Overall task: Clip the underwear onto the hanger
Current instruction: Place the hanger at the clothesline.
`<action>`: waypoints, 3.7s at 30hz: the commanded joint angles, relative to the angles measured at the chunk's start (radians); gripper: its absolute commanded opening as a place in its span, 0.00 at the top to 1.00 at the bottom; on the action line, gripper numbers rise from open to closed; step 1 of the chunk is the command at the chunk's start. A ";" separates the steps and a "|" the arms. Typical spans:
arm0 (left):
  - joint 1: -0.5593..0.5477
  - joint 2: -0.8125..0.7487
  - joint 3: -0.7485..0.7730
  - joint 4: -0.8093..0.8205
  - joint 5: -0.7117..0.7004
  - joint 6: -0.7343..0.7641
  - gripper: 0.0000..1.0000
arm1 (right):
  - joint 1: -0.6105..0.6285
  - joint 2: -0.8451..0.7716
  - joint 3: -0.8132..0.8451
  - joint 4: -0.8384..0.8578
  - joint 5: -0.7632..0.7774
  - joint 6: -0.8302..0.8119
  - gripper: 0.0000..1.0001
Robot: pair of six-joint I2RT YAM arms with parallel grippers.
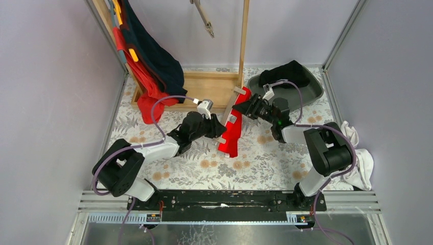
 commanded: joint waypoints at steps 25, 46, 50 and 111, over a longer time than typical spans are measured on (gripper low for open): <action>-0.099 -0.040 0.075 0.050 -0.125 -0.007 0.78 | 0.005 0.331 0.002 0.717 -0.073 0.381 0.95; 0.109 -0.121 -0.112 0.410 0.241 -0.225 0.07 | -0.064 0.226 0.059 0.725 -0.162 0.429 1.00; 0.113 -0.085 -0.116 0.472 0.289 -0.252 0.10 | -0.065 0.209 0.073 0.725 -0.173 0.440 1.00; 0.065 0.064 -0.064 0.685 0.333 -0.332 0.81 | -0.054 0.145 0.114 0.724 -0.165 0.486 1.00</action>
